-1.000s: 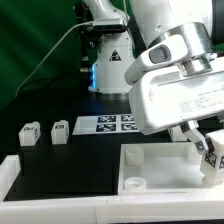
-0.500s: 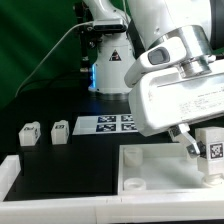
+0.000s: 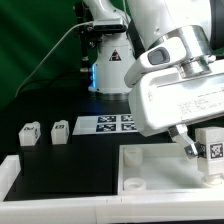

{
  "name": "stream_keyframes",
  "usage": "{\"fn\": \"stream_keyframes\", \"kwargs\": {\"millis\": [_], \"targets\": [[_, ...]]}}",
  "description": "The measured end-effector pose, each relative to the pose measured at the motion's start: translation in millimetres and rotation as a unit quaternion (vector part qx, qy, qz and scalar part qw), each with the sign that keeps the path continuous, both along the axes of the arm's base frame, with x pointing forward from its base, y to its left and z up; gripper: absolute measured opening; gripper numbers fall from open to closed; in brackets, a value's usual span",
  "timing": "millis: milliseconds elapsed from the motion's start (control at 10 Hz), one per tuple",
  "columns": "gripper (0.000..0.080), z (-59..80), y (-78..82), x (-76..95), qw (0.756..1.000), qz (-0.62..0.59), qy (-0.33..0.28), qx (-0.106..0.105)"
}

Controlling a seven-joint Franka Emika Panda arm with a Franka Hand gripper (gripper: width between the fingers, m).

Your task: Assemble one leg

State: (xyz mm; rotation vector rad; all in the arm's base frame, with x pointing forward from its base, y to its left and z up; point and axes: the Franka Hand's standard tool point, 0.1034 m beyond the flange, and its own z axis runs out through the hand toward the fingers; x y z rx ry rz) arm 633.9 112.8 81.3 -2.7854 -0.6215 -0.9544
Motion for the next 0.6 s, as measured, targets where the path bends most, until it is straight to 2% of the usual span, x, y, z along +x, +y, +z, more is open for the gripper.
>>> {"fn": "stream_keyframes", "kwargs": {"millis": [600], "targets": [[0.0649,-0.4,0.5,-0.3,1.0,0.0,0.003,0.0]]}}
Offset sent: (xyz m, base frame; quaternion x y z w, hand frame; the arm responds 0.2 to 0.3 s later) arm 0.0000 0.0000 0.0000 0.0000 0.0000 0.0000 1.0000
